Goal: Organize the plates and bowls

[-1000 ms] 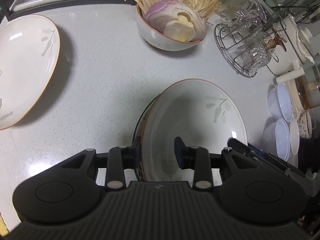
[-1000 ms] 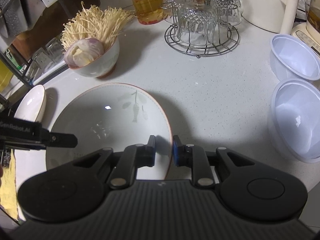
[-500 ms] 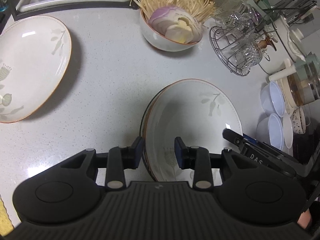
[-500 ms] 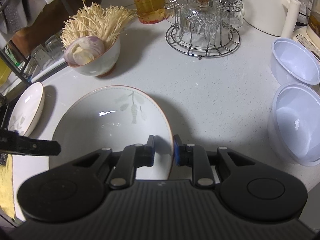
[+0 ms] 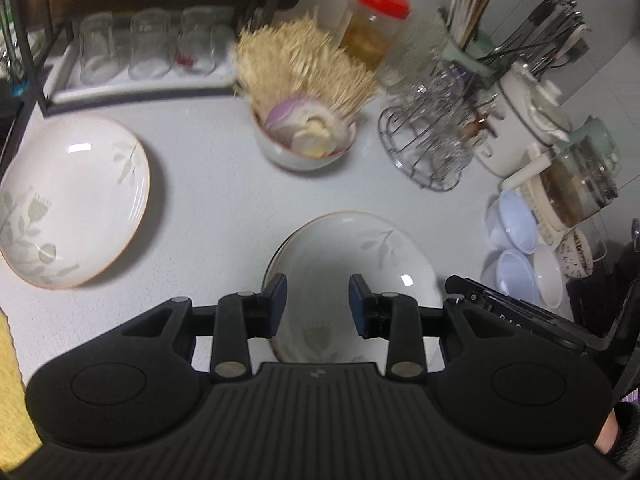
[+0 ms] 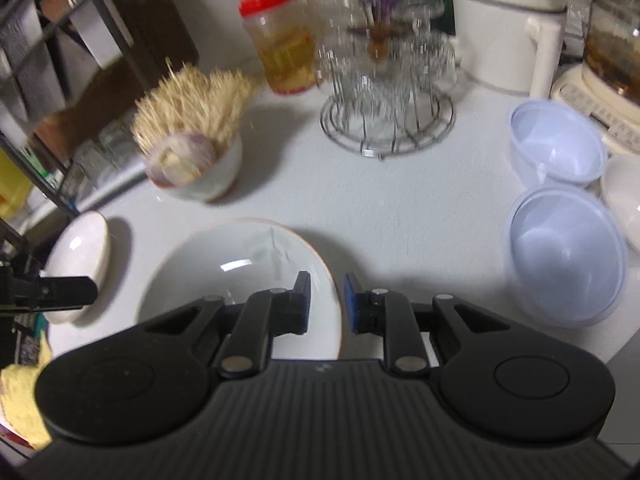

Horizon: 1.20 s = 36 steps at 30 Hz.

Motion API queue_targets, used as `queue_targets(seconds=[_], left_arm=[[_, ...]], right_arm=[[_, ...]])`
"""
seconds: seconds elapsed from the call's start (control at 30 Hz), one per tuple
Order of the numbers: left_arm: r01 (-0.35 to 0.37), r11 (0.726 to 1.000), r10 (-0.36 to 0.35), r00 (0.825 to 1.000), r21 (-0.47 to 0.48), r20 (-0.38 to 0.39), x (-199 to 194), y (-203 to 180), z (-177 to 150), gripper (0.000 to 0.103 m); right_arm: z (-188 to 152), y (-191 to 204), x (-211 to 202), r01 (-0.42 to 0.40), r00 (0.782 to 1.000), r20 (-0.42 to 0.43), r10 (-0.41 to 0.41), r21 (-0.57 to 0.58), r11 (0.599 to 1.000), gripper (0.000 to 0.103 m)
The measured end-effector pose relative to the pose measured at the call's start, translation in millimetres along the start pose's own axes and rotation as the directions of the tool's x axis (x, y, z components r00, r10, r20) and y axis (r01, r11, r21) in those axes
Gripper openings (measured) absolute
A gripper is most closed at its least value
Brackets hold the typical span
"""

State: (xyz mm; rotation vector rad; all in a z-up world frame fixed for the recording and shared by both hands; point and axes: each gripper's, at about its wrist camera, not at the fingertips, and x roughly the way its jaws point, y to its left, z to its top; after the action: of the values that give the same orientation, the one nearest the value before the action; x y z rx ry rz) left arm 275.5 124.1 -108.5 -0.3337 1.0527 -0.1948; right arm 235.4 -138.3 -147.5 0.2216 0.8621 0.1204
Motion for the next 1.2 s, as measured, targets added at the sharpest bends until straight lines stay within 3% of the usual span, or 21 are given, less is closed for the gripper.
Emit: queue_targets(seconds=[0.27,0.6,0.87,1.1,1.2], left_arm=[[0.033,0.997,-0.039,0.995,0.071,0.093,-49.0,-27.3,-1.1,0.038],[0.046,0.99,-0.068,0.985,0.136,0.16,-97.8,-40.0,-22.0,0.038],[0.042,0.981,-0.07,0.987,0.19,0.146,-111.5,-35.9,-42.2,0.038],[-0.008,0.984,-0.028,0.98,0.178,0.199,-127.3,-46.5,-54.7,0.038],[-0.004,0.992,-0.023,0.979,0.129,0.202,-124.5,-55.6,-64.0,0.038]], right_arm=[[13.8,10.9,-66.0,-0.038,0.991,0.129,0.04,-0.017,0.999,0.022],[-2.0,29.3,-135.5,-0.044,0.971,0.233,0.054,-0.046,0.998,0.022],[-21.6,42.7,-168.7,-0.03,0.968,0.248,0.031,-0.01,1.0,0.022],[-29.2,33.5,-182.5,-0.048,0.956,0.286,0.065,-0.067,0.997,0.022],[-31.2,21.7,-182.9,-0.06,0.957,0.277,0.081,-0.084,0.995,0.022]])
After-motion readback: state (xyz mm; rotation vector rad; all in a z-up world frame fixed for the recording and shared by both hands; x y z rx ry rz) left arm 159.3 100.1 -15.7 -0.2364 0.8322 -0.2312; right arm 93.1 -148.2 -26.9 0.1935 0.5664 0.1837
